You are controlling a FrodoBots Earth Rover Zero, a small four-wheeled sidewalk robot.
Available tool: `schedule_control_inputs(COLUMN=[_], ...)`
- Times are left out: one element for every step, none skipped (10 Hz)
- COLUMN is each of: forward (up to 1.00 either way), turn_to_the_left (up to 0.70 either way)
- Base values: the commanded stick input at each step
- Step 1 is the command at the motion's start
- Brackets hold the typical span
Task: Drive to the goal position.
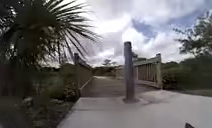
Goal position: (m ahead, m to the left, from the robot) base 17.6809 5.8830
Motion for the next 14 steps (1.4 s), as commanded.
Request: schedule_control_inputs(forward=[0.69, 0.69, 0.69, 0.69, 0.69, 0.69, 0.69, 0.69, 0.69, 0.69, 0.69, 0.69, 0.69, 0.69], turn_to_the_left=[0.01, 0.01, 0.01, 0.01, 0.01, 0.01, 0.02, 0.14, 0.14, 0.14, 0.03, 0.01, 0.02, 0.14])
